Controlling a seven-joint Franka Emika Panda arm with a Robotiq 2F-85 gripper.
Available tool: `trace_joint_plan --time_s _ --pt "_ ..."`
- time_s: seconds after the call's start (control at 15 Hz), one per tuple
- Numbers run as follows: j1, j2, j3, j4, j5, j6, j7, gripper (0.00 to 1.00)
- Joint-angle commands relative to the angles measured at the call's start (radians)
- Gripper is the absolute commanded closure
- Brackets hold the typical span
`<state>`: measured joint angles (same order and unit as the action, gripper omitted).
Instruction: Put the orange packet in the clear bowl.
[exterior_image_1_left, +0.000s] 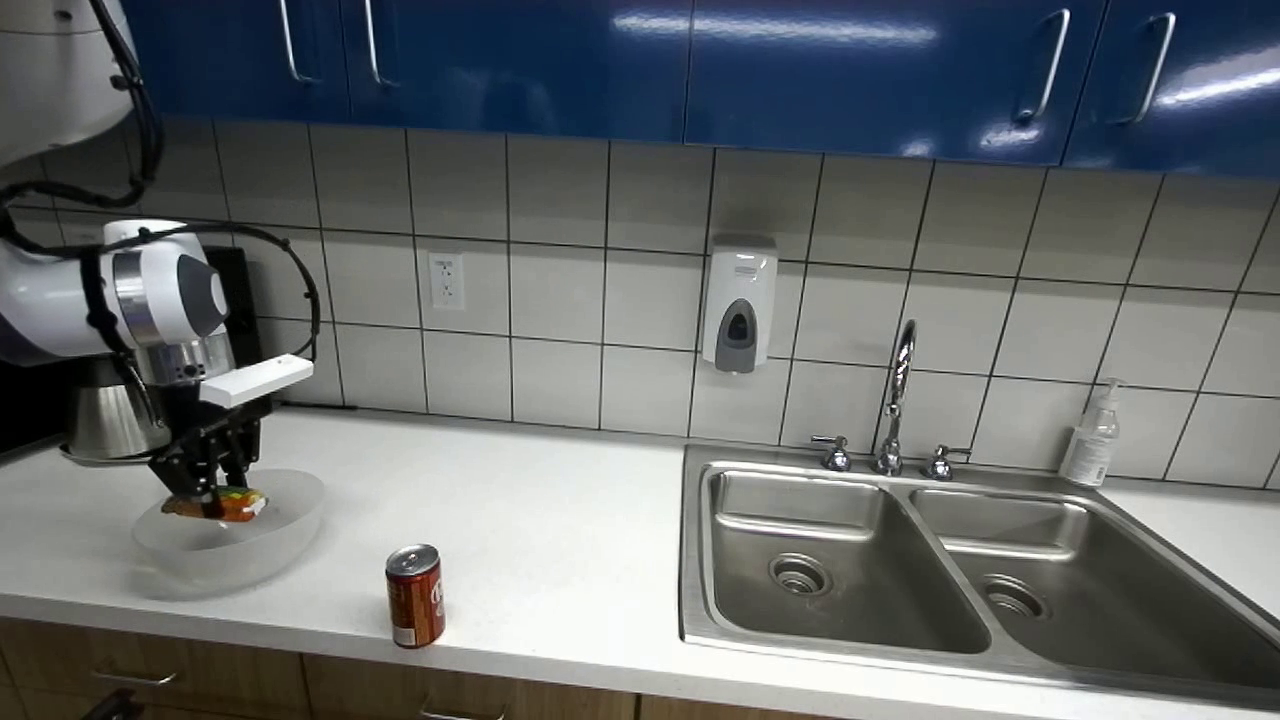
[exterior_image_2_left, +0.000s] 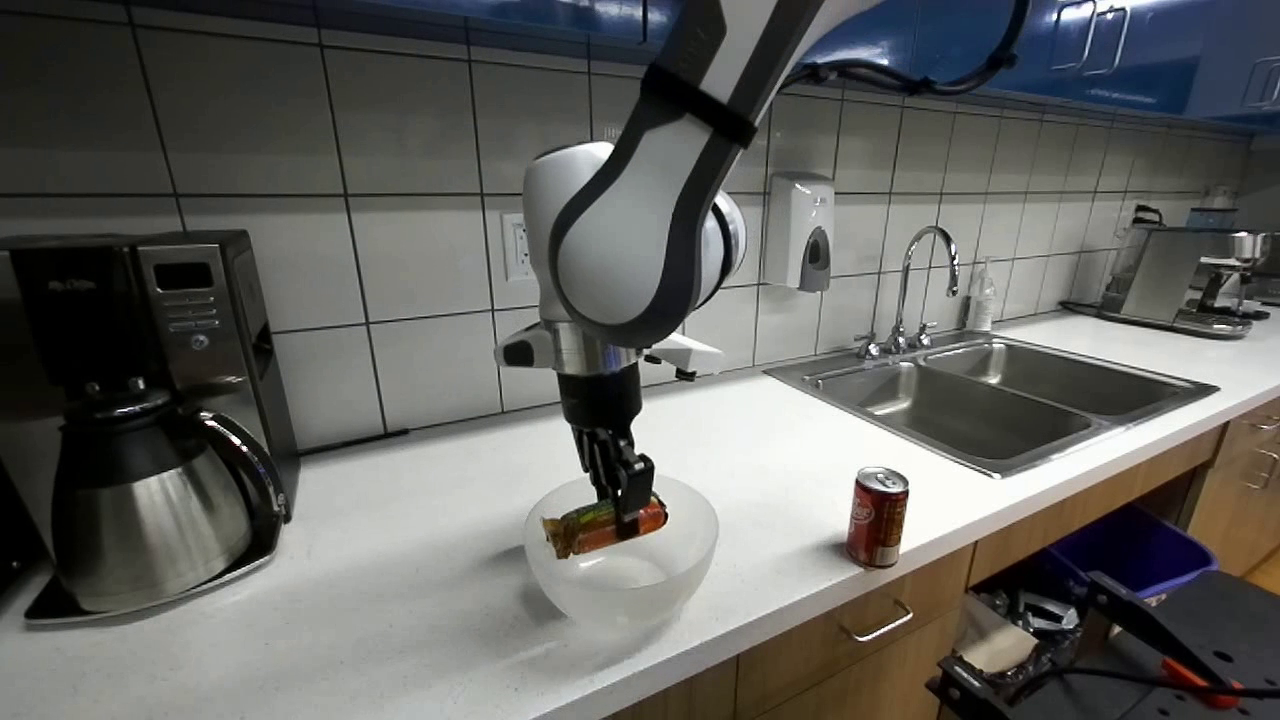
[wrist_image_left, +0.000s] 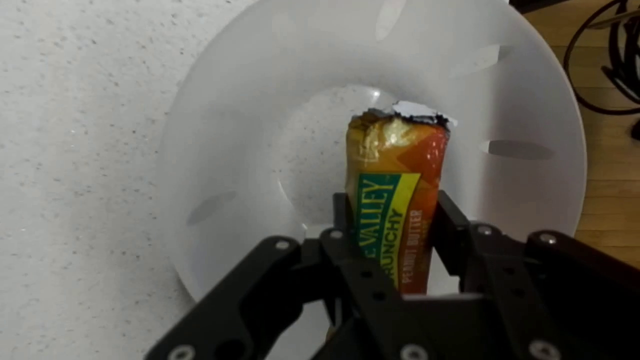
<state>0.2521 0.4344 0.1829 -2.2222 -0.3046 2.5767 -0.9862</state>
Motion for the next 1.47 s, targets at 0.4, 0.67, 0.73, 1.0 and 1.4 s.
trace_joint_plan --time_s 0.4,0.67,0.73,1.0,1.4 --pt "-0.002 0.038 0.021 0.031 -0.021 -0.034 0.062 0.11" --pt "0.02 0.003 -0.001 0.015 -0.036 -0.037 0.161 0.0" --pt "0.019 -0.02 0.001 -0.002 -0.036 -0.029 0.194 0.0" --pt "0.019 -0.112 0.013 -0.072 -0.025 -0.006 0.349 0.0" --pt "0.04 -0.261 0.052 -0.212 -0.021 -0.004 0.587 0.0"
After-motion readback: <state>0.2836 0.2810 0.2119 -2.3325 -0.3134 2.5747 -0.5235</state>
